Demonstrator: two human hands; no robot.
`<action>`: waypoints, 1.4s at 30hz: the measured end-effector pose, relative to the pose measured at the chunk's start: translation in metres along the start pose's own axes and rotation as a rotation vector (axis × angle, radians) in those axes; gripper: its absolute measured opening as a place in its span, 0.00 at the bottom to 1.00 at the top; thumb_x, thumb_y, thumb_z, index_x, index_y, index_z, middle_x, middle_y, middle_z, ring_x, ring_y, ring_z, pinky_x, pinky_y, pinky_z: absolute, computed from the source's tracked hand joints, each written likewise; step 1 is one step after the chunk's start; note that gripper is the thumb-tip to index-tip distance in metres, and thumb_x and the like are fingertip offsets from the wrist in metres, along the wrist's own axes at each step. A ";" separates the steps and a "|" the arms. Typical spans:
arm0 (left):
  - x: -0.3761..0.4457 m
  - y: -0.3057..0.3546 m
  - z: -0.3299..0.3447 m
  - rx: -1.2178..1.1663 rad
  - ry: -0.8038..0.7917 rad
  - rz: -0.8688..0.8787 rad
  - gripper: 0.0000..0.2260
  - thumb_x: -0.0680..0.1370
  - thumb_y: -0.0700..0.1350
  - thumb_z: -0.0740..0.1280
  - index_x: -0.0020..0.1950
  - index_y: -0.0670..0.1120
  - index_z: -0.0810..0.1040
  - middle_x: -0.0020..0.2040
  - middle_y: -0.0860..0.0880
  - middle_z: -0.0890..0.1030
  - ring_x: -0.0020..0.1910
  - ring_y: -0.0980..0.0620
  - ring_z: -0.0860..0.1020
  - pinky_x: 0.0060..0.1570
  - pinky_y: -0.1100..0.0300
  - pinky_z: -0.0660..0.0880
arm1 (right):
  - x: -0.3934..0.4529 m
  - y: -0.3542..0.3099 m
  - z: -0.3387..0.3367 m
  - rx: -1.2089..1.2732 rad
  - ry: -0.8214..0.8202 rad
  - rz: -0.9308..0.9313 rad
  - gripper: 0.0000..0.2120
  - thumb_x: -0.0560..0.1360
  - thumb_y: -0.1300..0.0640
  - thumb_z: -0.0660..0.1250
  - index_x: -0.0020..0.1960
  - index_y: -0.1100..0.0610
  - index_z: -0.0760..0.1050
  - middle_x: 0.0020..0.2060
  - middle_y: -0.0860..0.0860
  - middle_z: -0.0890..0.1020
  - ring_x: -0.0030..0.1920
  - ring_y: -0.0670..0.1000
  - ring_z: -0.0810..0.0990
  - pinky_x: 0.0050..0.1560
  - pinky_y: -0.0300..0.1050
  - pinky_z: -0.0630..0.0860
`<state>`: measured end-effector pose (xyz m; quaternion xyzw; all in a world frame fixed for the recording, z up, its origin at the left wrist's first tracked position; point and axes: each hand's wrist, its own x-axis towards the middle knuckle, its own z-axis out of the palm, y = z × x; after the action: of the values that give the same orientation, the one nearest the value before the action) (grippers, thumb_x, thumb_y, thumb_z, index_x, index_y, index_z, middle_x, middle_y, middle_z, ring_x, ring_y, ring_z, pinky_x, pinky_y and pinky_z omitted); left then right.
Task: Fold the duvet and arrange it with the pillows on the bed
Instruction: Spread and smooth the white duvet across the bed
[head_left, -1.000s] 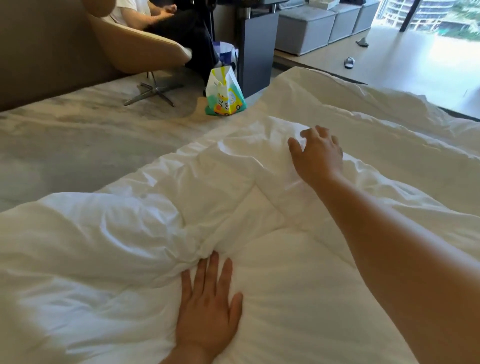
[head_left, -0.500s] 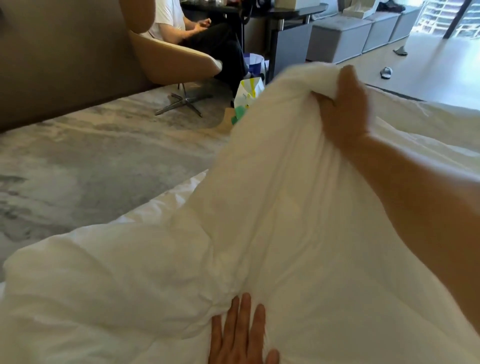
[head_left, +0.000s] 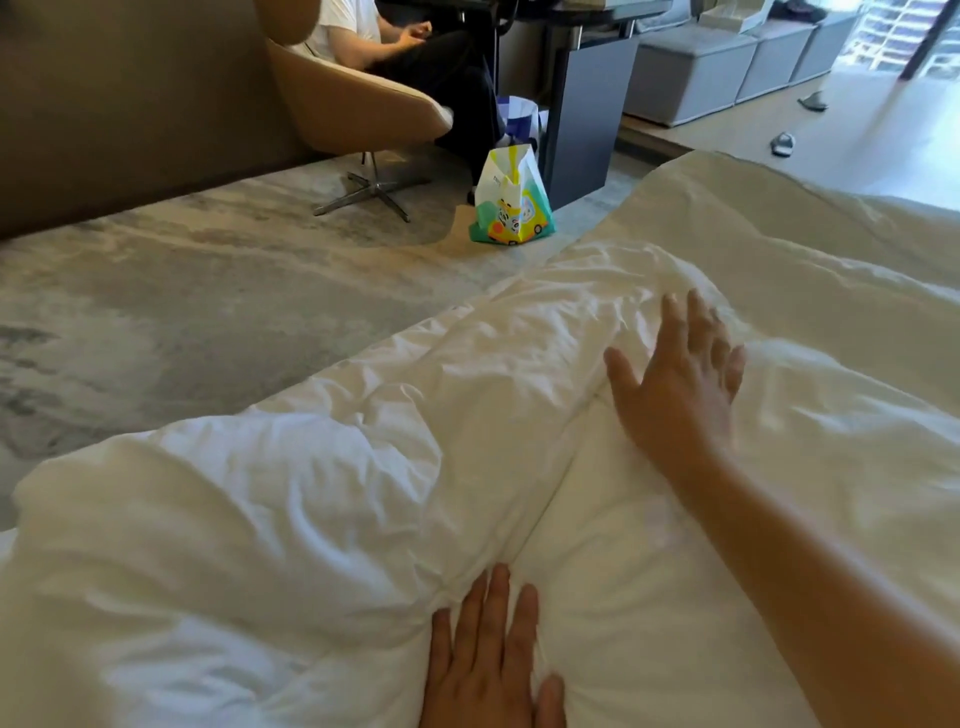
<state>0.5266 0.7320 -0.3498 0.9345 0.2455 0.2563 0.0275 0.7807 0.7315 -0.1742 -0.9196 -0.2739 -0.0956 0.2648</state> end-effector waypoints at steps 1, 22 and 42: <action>0.001 0.001 -0.002 -0.006 -0.023 -0.006 0.29 0.73 0.61 0.59 0.71 0.49 0.71 0.70 0.43 0.73 0.70 0.46 0.69 0.70 0.45 0.57 | -0.036 0.000 0.001 -0.017 -0.061 -0.033 0.35 0.78 0.39 0.55 0.78 0.50 0.46 0.78 0.51 0.45 0.77 0.54 0.42 0.72 0.54 0.35; 0.128 -0.173 -0.123 0.277 -0.195 -0.467 0.12 0.82 0.51 0.56 0.54 0.44 0.72 0.54 0.41 0.80 0.55 0.38 0.77 0.50 0.47 0.66 | -0.054 0.027 0.043 -0.267 -0.402 0.050 0.22 0.77 0.39 0.55 0.63 0.52 0.69 0.62 0.57 0.75 0.62 0.61 0.72 0.59 0.56 0.68; 0.150 -0.198 -0.065 0.140 -0.233 -0.460 0.36 0.78 0.62 0.46 0.79 0.39 0.53 0.79 0.38 0.56 0.77 0.38 0.56 0.74 0.38 0.52 | -0.058 0.037 0.097 -0.492 -0.101 -0.088 0.30 0.74 0.44 0.51 0.66 0.63 0.70 0.67 0.65 0.71 0.69 0.67 0.65 0.70 0.67 0.52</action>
<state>0.5192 0.9716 -0.2588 0.8769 0.4639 0.1162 0.0485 0.7560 0.7307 -0.2905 -0.9472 -0.2950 -0.1247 0.0147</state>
